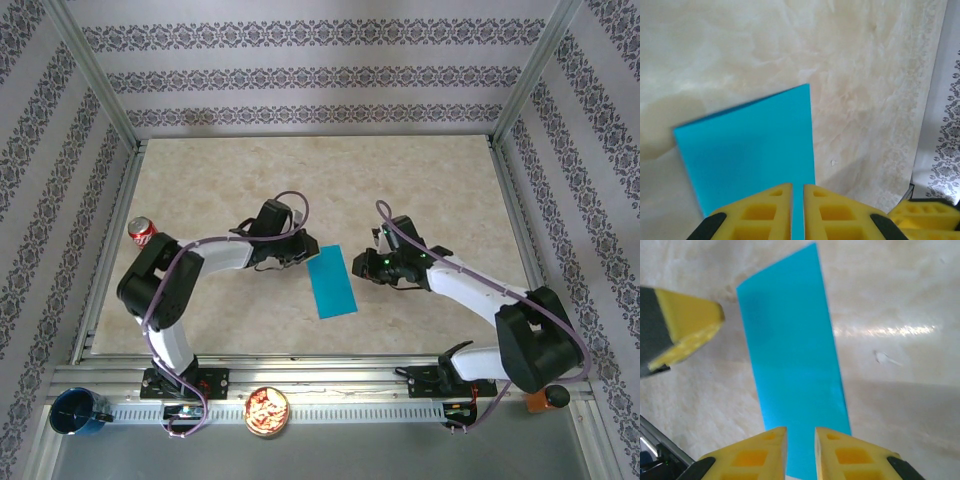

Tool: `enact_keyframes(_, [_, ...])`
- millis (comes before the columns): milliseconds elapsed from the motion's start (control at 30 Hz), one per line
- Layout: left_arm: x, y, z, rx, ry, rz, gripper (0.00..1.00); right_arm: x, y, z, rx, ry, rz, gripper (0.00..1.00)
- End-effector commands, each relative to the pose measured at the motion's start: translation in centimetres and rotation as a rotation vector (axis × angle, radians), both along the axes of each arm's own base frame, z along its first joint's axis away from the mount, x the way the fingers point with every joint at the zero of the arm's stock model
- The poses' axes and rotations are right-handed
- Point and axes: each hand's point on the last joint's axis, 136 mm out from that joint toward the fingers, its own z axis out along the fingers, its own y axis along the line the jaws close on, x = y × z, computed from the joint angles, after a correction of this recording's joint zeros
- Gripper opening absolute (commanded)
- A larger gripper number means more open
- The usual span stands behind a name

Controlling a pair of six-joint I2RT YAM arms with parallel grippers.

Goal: Fold a paper plane with a square sheet of paper (pick it up from the middle)
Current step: Fold the triangle a second time at the center of the table.

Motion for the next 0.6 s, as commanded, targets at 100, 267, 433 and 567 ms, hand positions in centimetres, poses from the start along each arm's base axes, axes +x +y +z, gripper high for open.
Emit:
enact_keyframes(100, [1.1, 0.0, -1.9, -0.005, 0.028, -0.031, 0.14, -2.1, -0.5, -1.5, 0.014, 0.081, -0.035, 0.23])
enact_keyframes(267, [1.4, 0.4, -3.3, -0.013, 0.059, -0.025, 0.13, -2.9, 0.0, -2.3, 0.014, 0.115, -0.012, 0.23])
enact_keyframes(433, [1.4, 1.1, -4.3, -0.002, 0.073, -0.012, 0.13, -3.5, 0.3, -3.2, 0.010, 0.165, -0.003, 0.24])
enact_keyframes(567, [0.8, 1.6, -5.3, 0.008, 0.090, -0.011, 0.13, -3.9, 0.7, -3.9, 0.013, 0.201, 0.009, 0.25])
